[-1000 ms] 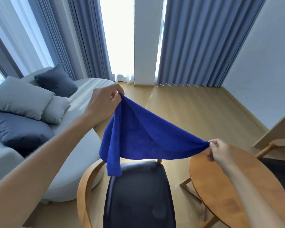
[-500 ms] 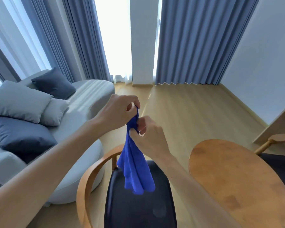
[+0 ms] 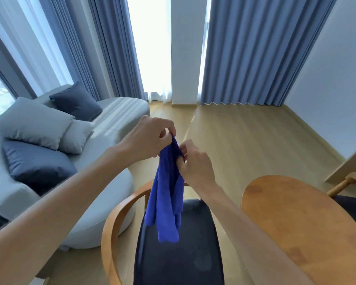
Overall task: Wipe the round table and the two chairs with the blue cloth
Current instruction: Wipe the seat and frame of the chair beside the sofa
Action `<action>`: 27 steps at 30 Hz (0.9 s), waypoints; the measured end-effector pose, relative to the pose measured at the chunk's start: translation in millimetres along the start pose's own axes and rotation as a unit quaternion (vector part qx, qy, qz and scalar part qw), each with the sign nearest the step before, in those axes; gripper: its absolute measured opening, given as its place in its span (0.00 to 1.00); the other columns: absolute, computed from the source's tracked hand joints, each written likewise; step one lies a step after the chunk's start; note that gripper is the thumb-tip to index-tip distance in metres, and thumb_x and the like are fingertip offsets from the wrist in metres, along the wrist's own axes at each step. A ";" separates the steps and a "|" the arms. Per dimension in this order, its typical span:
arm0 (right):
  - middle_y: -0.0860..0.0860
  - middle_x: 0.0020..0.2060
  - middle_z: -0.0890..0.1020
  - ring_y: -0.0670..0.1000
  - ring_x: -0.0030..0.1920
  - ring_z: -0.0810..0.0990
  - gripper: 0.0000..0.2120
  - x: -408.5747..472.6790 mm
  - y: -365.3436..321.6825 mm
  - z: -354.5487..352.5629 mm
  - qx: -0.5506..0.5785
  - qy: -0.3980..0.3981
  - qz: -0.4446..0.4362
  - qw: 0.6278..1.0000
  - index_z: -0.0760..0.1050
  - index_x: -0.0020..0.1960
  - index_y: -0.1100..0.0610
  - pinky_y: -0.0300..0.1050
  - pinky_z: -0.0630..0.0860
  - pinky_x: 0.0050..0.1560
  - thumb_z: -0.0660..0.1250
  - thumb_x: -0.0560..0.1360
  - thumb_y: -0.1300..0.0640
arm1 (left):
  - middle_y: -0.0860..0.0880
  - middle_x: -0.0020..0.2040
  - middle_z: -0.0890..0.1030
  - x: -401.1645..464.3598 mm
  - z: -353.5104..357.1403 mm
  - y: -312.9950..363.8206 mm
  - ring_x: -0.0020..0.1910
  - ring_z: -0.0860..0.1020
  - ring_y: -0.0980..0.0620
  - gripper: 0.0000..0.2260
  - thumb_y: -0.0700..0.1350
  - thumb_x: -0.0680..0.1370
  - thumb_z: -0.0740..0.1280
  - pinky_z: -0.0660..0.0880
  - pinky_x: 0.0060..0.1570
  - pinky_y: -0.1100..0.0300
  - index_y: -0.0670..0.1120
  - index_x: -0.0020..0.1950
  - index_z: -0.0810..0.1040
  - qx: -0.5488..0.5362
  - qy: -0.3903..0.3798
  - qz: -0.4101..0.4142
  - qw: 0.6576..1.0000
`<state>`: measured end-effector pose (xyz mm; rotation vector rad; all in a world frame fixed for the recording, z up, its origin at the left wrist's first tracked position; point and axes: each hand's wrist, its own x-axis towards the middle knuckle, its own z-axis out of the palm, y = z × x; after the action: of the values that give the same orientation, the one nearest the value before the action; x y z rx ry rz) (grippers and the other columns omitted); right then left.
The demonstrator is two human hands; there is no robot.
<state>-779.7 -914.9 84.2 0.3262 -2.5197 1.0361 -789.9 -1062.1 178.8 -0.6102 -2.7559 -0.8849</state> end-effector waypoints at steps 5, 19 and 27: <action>0.54 0.41 0.80 0.57 0.32 0.77 0.08 -11.9 11.7 0.0 -0.008 0.023 -0.051 0.998 0.63 0.53 0.55 0.44 0.72 0.29 0.59 0.78 0.65 | 0.50 0.23 0.77 2.4 -4.8 0.6 0.20 0.76 0.56 0.12 0.35 0.75 0.58 0.77 0.27 0.63 0.46 0.43 0.81 0.002 0.032 -0.027 0.999; 0.53 0.49 0.81 0.54 0.45 0.78 0.16 -40.8 51.2 0.0 -0.060 -0.091 0.029 0.994 0.79 0.55 0.61 0.52 0.75 0.47 0.56 0.76 0.71 | 0.45 0.30 0.81 18.7 -5.4 -11.1 0.21 0.77 0.57 0.10 0.37 0.77 0.55 0.78 0.27 0.59 0.47 0.46 0.75 0.008 0.082 -0.040 0.996; 0.46 0.44 0.80 0.45 0.39 0.74 0.17 -34.5 23.6 17.7 0.005 -0.065 0.047 0.997 0.78 0.50 0.54 0.24 0.66 0.35 0.64 0.75 0.41 | 0.42 0.28 0.81 25.1 12.4 0.9 0.22 0.80 0.52 0.11 0.35 0.79 0.50 0.75 0.22 0.63 0.45 0.48 0.70 -0.105 0.105 -0.149 0.978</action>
<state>-762.0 -908.8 42.8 0.2876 -2.6689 1.0970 -812.7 -1045.9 176.5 -0.1199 -2.6184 -1.2379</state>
